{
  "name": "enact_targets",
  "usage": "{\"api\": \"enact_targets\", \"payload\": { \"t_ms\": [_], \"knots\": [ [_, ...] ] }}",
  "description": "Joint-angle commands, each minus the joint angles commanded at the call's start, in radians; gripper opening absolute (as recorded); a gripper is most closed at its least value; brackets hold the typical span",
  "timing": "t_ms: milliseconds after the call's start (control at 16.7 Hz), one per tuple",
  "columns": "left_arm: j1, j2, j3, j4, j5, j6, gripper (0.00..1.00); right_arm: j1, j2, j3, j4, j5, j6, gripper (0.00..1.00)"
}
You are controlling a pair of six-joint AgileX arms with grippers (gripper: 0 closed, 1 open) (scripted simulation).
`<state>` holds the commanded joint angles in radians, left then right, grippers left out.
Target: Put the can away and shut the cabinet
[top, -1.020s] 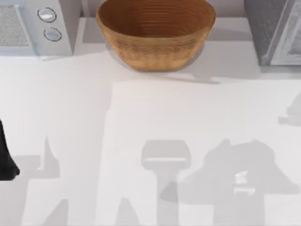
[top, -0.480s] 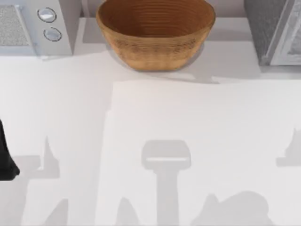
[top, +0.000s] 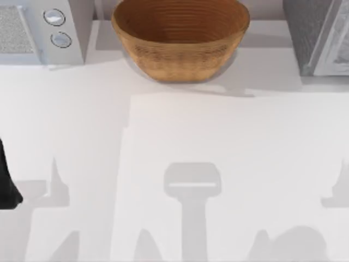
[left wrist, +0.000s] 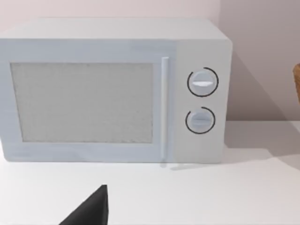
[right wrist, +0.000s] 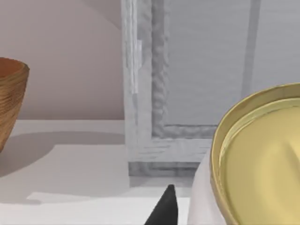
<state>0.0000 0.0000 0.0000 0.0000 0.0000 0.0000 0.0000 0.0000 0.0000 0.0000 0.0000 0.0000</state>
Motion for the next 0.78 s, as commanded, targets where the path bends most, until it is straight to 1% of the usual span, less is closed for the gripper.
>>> {"api": "enact_targets", "payload": {
  "t_ms": [240, 420, 600, 780],
  "knots": [
    [0.000, 0.000, 0.000, 0.000, 0.000, 0.000, 1.00, -0.003, 0.004, 0.002, 0.002, -0.002, 0.001, 0.00],
    [0.000, 0.000, 0.000, 0.000, 0.000, 0.000, 1.00, 0.003, 0.059, 0.064, -0.016, 0.008, 0.002, 0.00],
    [0.000, 0.000, 0.000, 0.000, 0.000, 0.000, 1.00, 0.021, 0.189, 0.220, -0.057, 0.028, 0.002, 0.00],
    [0.000, 0.000, 0.000, 0.000, 0.000, 0.000, 1.00, 0.047, 0.369, 0.465, -0.115, 0.053, 0.004, 0.00]
  ]
}}
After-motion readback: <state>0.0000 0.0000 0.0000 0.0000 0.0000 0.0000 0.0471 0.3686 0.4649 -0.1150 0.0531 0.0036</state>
